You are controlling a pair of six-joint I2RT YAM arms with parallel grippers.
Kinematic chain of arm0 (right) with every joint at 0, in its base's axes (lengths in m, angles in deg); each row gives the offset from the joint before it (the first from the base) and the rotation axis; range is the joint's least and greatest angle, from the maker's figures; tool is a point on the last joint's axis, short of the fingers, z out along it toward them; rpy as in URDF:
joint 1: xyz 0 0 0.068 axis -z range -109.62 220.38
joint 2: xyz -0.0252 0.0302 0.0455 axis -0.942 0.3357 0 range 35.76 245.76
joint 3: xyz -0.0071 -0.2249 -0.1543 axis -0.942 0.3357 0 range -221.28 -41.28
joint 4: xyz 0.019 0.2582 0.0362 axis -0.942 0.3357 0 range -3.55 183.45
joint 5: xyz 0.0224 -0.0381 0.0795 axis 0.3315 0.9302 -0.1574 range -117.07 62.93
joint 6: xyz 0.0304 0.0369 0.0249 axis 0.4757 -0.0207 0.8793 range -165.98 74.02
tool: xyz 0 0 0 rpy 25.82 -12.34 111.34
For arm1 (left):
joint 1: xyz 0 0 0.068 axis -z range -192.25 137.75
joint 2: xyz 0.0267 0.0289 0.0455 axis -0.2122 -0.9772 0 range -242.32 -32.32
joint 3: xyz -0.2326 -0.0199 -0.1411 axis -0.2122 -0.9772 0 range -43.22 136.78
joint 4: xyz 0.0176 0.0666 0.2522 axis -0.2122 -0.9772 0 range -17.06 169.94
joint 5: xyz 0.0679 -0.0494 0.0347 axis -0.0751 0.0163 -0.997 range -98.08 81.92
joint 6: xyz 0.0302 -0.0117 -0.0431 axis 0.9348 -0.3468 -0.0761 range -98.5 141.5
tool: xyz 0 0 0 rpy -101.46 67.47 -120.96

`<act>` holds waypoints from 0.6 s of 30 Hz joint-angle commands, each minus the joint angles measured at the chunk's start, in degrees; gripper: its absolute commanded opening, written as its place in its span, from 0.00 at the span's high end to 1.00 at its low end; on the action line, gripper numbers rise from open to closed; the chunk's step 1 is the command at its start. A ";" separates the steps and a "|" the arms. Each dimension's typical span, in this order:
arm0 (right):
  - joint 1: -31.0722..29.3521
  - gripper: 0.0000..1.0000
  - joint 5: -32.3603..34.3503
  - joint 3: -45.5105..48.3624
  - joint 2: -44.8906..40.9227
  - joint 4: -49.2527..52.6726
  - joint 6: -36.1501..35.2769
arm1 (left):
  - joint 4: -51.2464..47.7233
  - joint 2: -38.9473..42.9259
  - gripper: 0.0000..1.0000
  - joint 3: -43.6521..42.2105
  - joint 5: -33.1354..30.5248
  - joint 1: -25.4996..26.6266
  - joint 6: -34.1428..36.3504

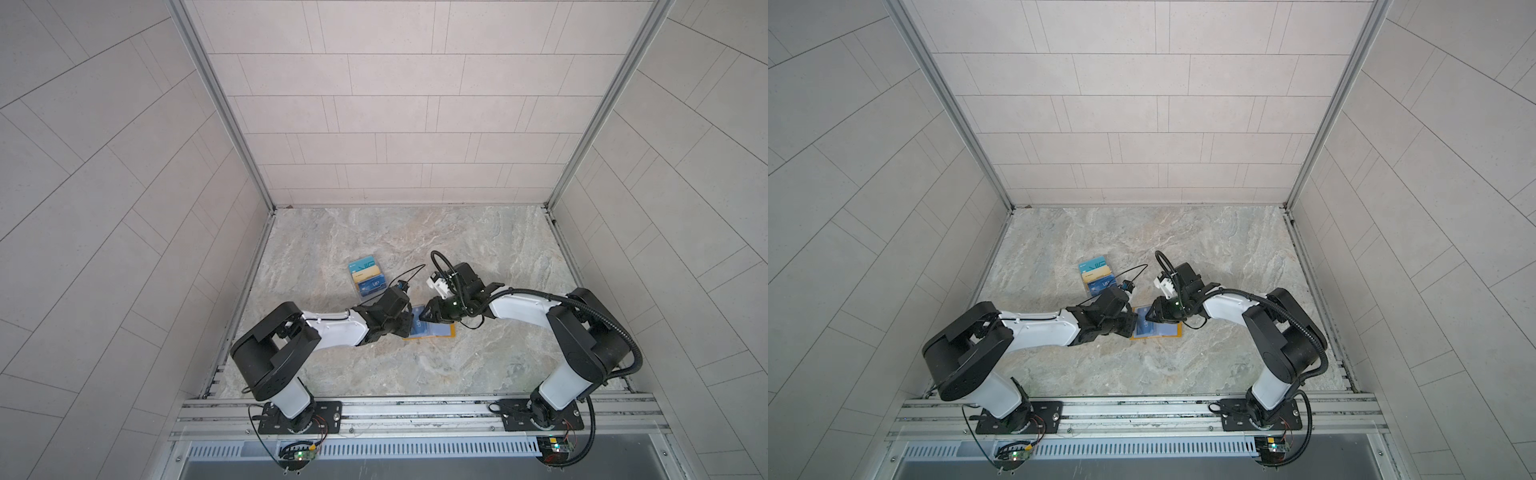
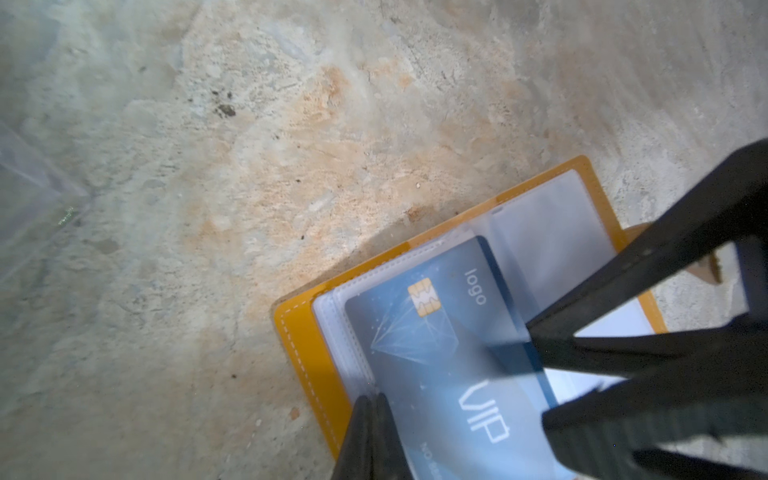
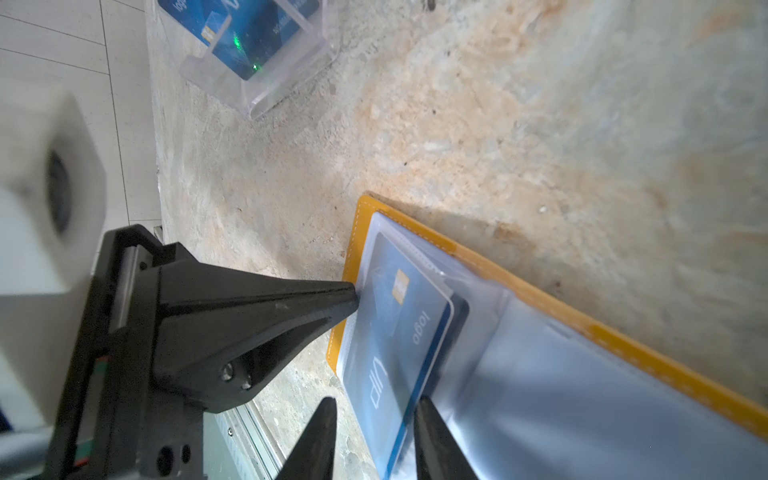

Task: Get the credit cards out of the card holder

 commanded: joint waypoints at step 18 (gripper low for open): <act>-0.51 0.69 -5.90 1.55 4.98 -11.02 6.34 | -2.02 -0.42 1.00 -0.73 0.04 0.32 -0.41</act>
